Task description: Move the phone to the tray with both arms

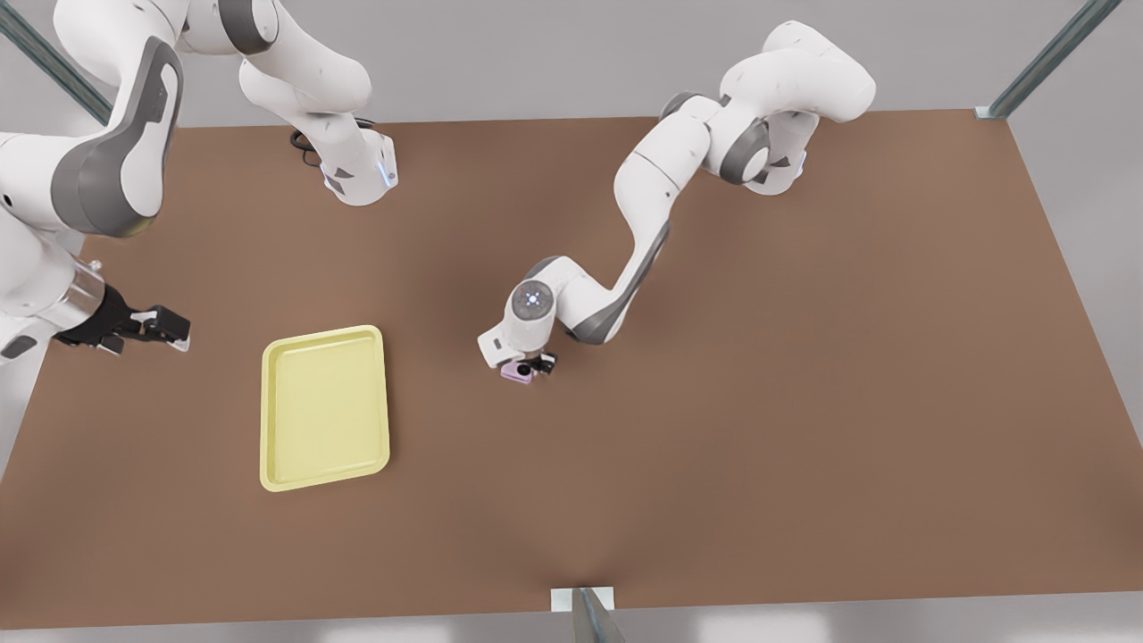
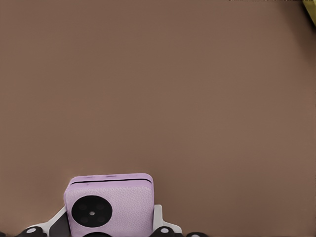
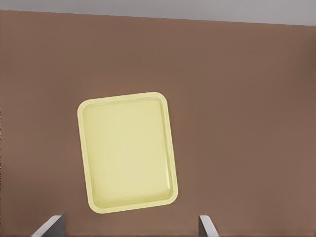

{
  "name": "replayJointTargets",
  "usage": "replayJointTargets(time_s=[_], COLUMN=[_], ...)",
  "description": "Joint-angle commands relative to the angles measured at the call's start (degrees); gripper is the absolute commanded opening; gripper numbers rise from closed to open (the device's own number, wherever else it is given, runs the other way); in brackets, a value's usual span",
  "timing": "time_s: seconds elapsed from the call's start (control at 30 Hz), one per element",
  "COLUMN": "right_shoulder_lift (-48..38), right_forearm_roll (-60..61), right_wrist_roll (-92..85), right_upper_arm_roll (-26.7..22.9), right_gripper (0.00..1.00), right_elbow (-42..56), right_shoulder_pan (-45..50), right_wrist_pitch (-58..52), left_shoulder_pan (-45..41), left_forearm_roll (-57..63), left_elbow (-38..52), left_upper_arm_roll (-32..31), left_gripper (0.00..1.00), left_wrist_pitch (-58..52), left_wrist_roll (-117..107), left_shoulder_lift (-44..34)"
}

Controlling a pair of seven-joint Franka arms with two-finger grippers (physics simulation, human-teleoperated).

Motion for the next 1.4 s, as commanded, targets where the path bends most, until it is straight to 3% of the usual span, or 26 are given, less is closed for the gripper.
replayJointTargets(time_s=[0.0,0.07,0.1,0.3,0.4,0.5,0.57,0.63,0.67,0.7,0.77,0.87,1.07,1.37], right_shoulder_lift=[-0.1,0.1,0.1,-0.4,0.6,0.3,0.6,0.7,2.7,4.6,6.8,12.3,25.0,23.8], right_forearm_roll=[0.0,-0.8,-0.7,-0.9,0.3,0.2,0.2,0.5,0.8,0.7,0.7,0.8,-0.4,-1.6], right_wrist_roll=[0.0,-0.6,0.0,0.1,3.7,13.8,20.6,24.0,27.5,29.6,38.3,51.4,57.7,66.3], right_upper_arm_roll=[0.2,0.2,0.2,0.2,0.2,7.1,13.2,13.9,13.9,13.9,13.9,13.9,12.5,6.1], right_gripper=[1.0,1.0,1.0,1.0,1.0,1.0,1.0,1.0,1.0,1.0,1.0,1.0,1.0,1.0], right_elbow=[-0.1,-0.2,-0.1,0.1,-0.9,-2.5,-3.8,-6.4,-6.4,-6.3,-10.0,-9.3,-6.2,-18.4], right_shoulder_pan=[0.1,0.2,1.0,4.6,4.6,4.7,4.8,7.6,8.9,12.6,19.1,22.1,29.1,35.0], right_wrist_pitch=[-1.6,-2.0,-2.3,-3.8,-3.6,-2.0,-0.7,3.6,3.3,4.1,15.5,18.0,30.2,41.3], left_shoulder_pan=[-0.5,-0.5,-0.5,-0.4,1.4,13.5,19.1,20.4,21.5,23.7,32.7,43.7,46.5,46.7], left_forearm_roll=[0.1,0.1,0.1,0.1,1.2,1.2,1.2,1.1,1.5,3.1,17.3,17.8,17.9,18.2], left_elbow=[0.2,1.0,1.2,0.9,0.3,-1.7,-3.6,-6.2,-12.8,-13.7,-24.7,-24.9,-24.9,-24.6], left_upper_arm_roll=[0.0,-0.1,-0.1,0.1,1.3,1.6,7.9,15.6,16.4,15.6,0.7,-9.1,-12.0,-11.9], left_gripper=[0.82,0.87,1.0,1.0,1.0,1.0,1.0,1.0,1.0,1.0,1.0,1.0,1.0,1.0], left_wrist_pitch=[2.3,3.2,3.2,2.2,-6.9,-28.4,-35.4,-40.6,-40.1,-40.2,-37.6,-38.4,-38.0,-36.2], left_wrist_roll=[-28.3,-28.4,-28.5,-29.8,-27.4,-4.1,14.3,24.8,26.0,25.7,25.1,26.1,31.0,32.5], left_shoulder_lift=[0.1,0.7,1.1,0.5,-2.3,-12.2,-17.2,-23.2,-30.6,-34.6,-47.9,-53.7,-52.4,-48.6])
